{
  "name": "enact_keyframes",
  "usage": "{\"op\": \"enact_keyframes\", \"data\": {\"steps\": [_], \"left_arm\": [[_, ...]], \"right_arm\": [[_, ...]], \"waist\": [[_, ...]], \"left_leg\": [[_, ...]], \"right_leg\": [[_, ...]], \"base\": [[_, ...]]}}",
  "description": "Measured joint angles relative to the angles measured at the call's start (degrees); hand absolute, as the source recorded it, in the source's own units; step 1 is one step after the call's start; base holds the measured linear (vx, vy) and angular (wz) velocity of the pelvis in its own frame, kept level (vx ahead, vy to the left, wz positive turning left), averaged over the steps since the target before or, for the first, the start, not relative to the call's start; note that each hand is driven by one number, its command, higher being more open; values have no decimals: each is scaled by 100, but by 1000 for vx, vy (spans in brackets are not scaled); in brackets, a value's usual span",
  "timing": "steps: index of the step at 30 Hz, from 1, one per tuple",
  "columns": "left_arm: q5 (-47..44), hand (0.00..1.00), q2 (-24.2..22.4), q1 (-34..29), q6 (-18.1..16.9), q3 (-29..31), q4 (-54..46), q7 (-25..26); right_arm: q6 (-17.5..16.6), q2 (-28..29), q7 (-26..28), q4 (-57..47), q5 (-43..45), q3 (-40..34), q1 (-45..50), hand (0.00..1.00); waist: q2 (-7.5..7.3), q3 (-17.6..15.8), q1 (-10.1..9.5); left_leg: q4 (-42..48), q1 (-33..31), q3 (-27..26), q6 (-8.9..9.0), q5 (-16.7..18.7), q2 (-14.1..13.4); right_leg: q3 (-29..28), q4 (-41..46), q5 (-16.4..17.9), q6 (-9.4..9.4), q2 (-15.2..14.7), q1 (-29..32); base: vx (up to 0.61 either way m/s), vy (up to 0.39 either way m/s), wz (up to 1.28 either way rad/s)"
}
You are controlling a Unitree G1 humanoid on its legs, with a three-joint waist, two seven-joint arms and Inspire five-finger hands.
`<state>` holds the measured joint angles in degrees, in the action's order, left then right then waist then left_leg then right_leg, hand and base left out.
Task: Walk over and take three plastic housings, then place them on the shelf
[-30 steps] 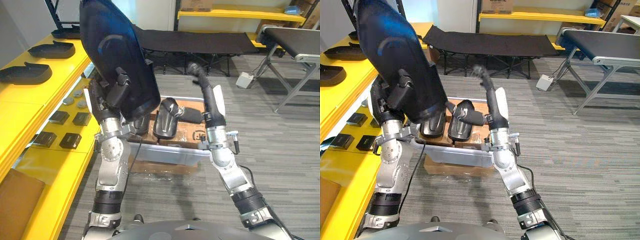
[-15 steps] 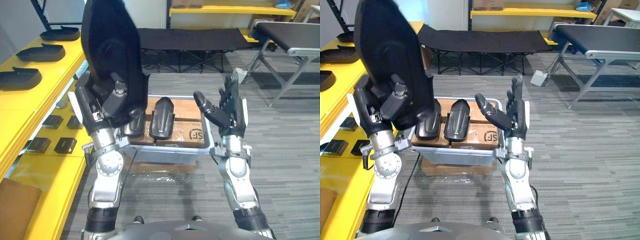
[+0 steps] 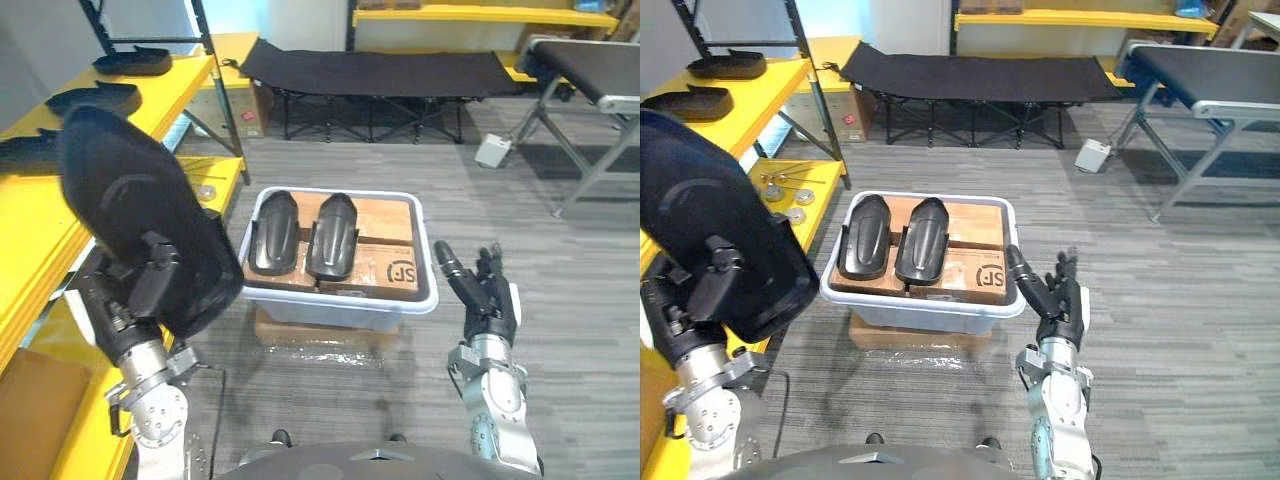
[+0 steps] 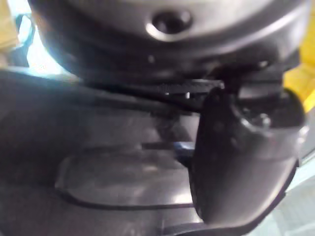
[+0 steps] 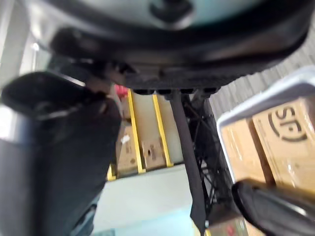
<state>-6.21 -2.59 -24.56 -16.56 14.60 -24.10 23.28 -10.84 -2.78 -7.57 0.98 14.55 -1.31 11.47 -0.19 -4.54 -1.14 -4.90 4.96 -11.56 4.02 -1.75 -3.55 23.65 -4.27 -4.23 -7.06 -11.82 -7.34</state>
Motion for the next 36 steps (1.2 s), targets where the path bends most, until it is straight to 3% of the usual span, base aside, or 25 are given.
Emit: {"op": "enact_keyframes", "data": {"steps": [7, 11, 17, 18, 20, 21, 23, 27, 29, 32, 36], "left_arm": [[-16, 0, -161, -38, -224, 479, -404, -71], [-79, 0, -390, -433, -226, 873, -409, -153], [-349, 0, -445, -743, -226, 933, -406, -458], [-522, 0, -462, -760, -226, 934, -405, -704], [-748, 0, -480, -745, -230, 919, -403, -1167], [-782, 0, -486, -765, -251, 842, -400, -1500], [-904, 0, -483, -771, -275, 841, -400, -1625], [-1358, 0, -465, -720, -460, 793, -401, -2141], [-1518, 0, -268, -569, -458, 515, -400, -2630], [-1571, 0, -82, -402, -459, 346, -400, -3158], [-1608, 0, -74, -520, -460, 315, -395, -3330]], "right_arm": [[49, -158, 249, 453, -24, 793, -782, 100], [160, -185, 566, 612, -78, 1334, -1110, 100], [270, -199, 698, 974, -74, 1421, -1567, 100], [277, -229, 672, 974, -74, 1391, -1556, 100], [292, -326, 537, 971, -87, 1310, -1522, 100], [314, -433, 439, 970, -252, 1192, -1423, 100], [321, -424, 437, 969, -374, 1140, -1416, 100], [314, -420, 571, 962, -506, 1051, -1352, 100], [273, -406, 582, 770, -505, 781, -1074, 100], [112, -421, 712, 708, -480, 390, -1011, 100], [-29, -482, 1007, 688, -469, 328, -992, 100]], "waist": [[20, 37, -539], [-51, 68, -893], [-223, -97, -1094], [-163, -185, -1092], [-162, -265, -960], [-98, -318, -1018], [-65, -344, -1090], [27, -453, -1050], [-2, -477, -806], [77, -592, -738], [267, -707, -712]], "left_leg": [[5, -266, 824, 4, -198, 42], [11, -351, 1191, -20, -237, 104], [486, -696, 1669, -22, -195, 235], [551, -788, 1635, -79, -81, 248], [887, -993, 952, -153, -60, 39], [943, -1046, 788, -178, -166, 3], [857, -1047, 820, -161, -225, 46], [727, -1068, 878, -255, -303, 201], [616, -1113, 1279, -322, -480, 383], [461, -1150, 1521, -293, -751, 448], [447, -1152, 1557, -266, -789, 408]], "right_leg": [[871, 7, 116, -11, 8, -225], [1254, 22, 196, -29, 34, -384], [1882, 160, 336, -44, 51, -688], [2138, 210, 437, -75, 40, -789], [2640, 338, 555, -119, 29, -999], [2826, 503, 659, -137, -36, -1038], [2822, 586, 713, -151, -107, -991], [2594, 1067, 970, -132, -320, -815], [1771, 1301, 1285, 33, -315, -718], [1561, 1491, 1437, -92, -304, -633], [1540, 1714, 1587, -139, -275, -575]], "base": [[-16, -22, 61], [36, -20, 49], [5, -3, 59], [-78, 26, 114], [-89, 51, 141], [-61, 73, 100], [-42, 83, 39], [-59, 91, 15], [-58, 43, 89], [-61, 2, 58], [-105, -26, 5]]}}
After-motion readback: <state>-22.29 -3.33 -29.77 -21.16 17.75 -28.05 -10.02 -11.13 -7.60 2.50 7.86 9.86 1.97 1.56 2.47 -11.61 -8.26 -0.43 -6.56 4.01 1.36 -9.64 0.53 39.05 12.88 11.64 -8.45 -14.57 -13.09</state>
